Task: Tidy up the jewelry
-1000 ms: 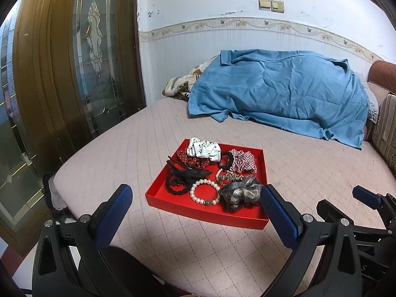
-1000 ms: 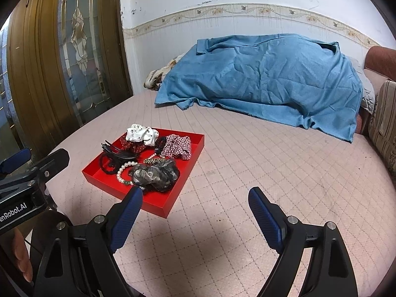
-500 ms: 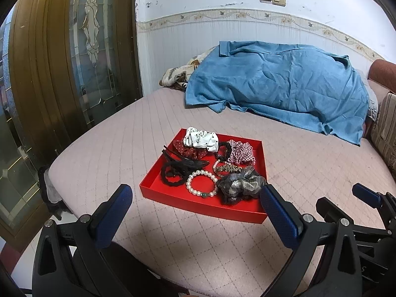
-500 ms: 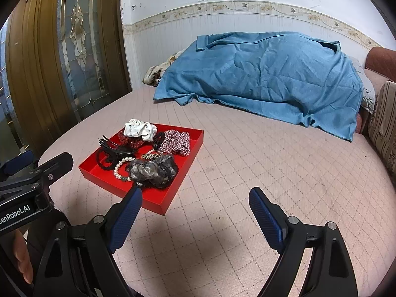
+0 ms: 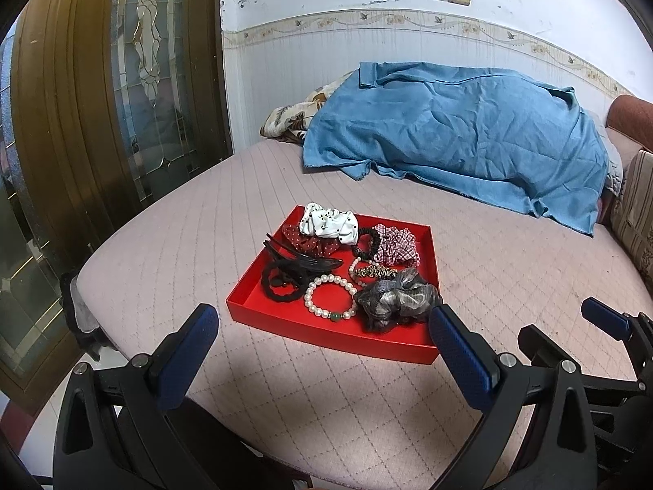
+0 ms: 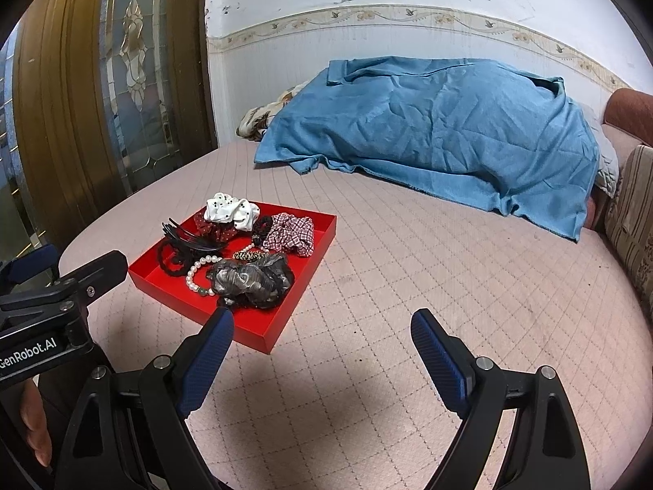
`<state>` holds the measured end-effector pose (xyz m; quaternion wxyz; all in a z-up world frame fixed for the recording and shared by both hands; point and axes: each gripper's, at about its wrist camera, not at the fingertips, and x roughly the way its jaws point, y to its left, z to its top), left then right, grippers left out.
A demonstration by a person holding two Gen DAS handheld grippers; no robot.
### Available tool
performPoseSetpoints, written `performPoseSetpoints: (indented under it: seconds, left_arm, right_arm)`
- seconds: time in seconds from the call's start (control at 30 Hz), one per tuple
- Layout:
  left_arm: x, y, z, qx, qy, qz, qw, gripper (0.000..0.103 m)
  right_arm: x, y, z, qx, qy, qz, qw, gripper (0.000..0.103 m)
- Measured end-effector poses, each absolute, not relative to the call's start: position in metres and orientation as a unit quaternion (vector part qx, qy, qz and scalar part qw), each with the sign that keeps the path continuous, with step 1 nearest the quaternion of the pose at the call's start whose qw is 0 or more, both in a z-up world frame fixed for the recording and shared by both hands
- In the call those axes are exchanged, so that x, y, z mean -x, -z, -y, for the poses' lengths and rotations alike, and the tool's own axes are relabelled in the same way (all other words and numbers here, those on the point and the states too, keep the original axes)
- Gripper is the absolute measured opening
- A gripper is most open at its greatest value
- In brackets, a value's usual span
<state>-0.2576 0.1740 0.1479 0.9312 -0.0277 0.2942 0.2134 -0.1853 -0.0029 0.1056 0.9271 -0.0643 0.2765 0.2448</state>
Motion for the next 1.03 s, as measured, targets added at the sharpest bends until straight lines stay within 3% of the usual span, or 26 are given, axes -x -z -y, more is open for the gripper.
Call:
performPoseSetpoints:
  seconds: [1.03]
  left_arm:
    - [0.230, -0.125, -0.172, 0.021, -0.193, -0.349, 0.917, 0.103]
  right_arm:
    - [0.167, -0.077, 0.004, 0.071, -0.252, -0.318, 0.911, 0.092]
